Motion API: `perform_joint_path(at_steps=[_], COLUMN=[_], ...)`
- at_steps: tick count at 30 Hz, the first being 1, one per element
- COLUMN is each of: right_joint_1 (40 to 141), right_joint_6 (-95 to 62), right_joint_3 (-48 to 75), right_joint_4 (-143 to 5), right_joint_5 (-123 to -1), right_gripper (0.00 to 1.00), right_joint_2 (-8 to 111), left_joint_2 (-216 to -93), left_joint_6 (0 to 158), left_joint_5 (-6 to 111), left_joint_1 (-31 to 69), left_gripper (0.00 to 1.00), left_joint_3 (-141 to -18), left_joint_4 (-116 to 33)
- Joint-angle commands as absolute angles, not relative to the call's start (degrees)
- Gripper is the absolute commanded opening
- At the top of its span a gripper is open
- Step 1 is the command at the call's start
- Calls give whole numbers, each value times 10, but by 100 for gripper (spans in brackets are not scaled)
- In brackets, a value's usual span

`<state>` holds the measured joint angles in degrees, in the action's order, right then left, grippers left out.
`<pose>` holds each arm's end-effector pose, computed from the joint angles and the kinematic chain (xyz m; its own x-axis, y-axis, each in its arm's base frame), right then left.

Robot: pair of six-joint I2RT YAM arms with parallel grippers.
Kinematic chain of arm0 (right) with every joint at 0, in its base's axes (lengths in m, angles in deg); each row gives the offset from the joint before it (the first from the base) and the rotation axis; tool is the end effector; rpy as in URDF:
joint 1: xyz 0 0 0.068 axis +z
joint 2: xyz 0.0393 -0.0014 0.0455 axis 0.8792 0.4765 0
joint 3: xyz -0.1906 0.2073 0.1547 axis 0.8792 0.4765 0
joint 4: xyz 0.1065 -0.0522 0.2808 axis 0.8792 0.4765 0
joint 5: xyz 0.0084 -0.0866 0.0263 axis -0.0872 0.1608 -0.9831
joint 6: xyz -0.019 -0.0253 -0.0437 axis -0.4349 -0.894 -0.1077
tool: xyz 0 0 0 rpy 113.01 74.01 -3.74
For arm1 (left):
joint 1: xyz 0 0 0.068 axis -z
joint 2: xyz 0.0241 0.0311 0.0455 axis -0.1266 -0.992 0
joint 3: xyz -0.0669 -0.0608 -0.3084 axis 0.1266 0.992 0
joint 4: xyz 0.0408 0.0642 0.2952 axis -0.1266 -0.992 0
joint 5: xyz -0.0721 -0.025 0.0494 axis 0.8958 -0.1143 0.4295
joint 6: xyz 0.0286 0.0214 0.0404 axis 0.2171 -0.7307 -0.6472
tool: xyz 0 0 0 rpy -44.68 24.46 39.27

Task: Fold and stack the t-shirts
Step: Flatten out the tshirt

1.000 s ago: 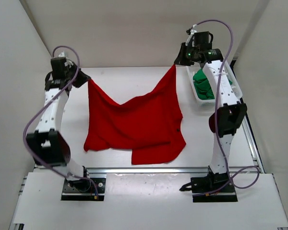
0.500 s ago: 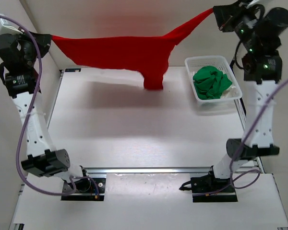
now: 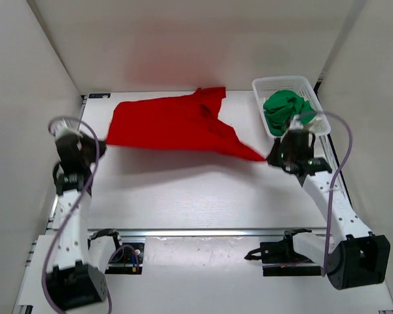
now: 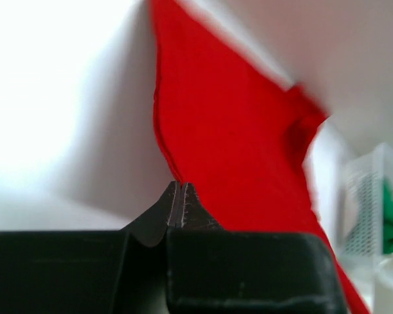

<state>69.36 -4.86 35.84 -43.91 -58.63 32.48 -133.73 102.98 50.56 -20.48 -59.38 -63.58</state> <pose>0.2562 0.0381 0.3418 -0.6023 0.2360 -0.7626 -0.0117 0.9526 0.3041 0.2264 0.0492 0.3757 -0.2275 -0.6503 -0.7248 -0.3214 0.7528 -0.5745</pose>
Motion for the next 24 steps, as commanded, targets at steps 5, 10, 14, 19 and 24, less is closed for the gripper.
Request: perform_joint_path(at_steps=[5, 10, 14, 19, 24], right_joint_1=[645, 694, 815, 858, 762], right_joint_6=[-23, 15, 108, 134, 74], right_joint_3=[512, 552, 571, 580, 546], right_joint_4=[-346, -280, -290, -327, -402], right_joint_5=[-667, -725, -676, -635, -696], right_gripper=[0, 0, 1, 0, 0], right_joint_2=[162, 69, 33, 58, 119], left_joint_2=[-1171, -1107, -1103, -1118, -1157], left_joint_6=[1046, 1023, 1027, 1041, 1077], left_joint_5=[510, 534, 535, 557, 580], left_joint_1=[-222, -253, -245, -253, -229], left_gripper=[0, 0, 0, 0, 0], left_joint_3=[-326, -302, -294, -289, -316], left_joint_4=[-626, -679, -678, -647, -582])
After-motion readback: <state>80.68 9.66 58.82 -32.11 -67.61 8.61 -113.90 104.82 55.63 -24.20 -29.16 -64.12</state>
